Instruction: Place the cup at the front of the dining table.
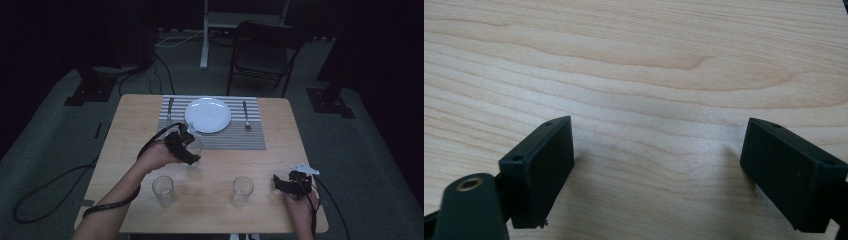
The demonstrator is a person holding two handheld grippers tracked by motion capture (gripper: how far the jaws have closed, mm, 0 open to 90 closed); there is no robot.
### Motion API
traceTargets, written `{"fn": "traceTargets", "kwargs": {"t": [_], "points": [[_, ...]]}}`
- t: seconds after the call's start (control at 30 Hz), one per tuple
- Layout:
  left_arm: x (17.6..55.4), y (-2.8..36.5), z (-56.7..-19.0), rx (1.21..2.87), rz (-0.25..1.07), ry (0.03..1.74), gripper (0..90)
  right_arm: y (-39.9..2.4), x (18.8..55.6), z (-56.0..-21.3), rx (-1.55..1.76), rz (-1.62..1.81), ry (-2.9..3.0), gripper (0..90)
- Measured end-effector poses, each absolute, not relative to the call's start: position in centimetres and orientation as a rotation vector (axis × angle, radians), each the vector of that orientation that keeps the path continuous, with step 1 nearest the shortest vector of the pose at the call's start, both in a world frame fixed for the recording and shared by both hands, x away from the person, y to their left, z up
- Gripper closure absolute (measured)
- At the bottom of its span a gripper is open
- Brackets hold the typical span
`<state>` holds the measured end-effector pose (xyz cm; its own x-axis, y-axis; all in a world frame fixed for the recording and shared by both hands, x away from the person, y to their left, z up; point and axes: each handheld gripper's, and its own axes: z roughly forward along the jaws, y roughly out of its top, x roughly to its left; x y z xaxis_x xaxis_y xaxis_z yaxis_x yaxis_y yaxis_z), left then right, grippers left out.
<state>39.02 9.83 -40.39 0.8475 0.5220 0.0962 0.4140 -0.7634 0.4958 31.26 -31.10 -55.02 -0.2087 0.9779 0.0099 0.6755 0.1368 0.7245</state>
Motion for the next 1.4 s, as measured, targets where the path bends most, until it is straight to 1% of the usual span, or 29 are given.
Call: {"fn": "traceTargets", "kwargs": {"t": [0.3, 0.4, 0.63, 0.83, 1.0, 1.17, 1.4], "points": [[41.2, 11.9, -39.9, 2.494, 0.373, 0.808, 29.6, -31.1, 31.3, -55.0, 1.583, 0.844, 1.947, 13.8], [41.9, 12.3, -40.0, 2.479, 0.369, 0.844, 29.6, -31.1, 31.3, -55.0, 1.583, 0.845, 1.947, 13.8], [43.8, 12.9, -40.9, 2.435, 0.38, 0.943, 29.6, -31.1, 31.3, -55.0, 1.584, 0.845, 1.947, 13.8], [45.9, 13.6, -41.6, 2.359, 0.403, 1.057, 29.6, -31.1, 31.3, -55.0, 1.584, 0.845, 1.947, 13.8], [47.1, 13.8, -42.1, 2.344, 0.413, 1.099, 29.6, -31.1, 31.3, -55.0, 1.583, 0.844, 1.948, 13.8], [48.5, 14.1, -42.9, 2.272, 0.442, 1.177, 29.7, -31.1, 31.3, -55.0, 1.583, 0.844, 1.948, 13.8], [50.1, 13.8, -43.8, 2.282, 0.437, 1.209, 29.7, -31.1, 31.3, -55.0, 1.583, 0.844, 1.948, 13.8]]}}
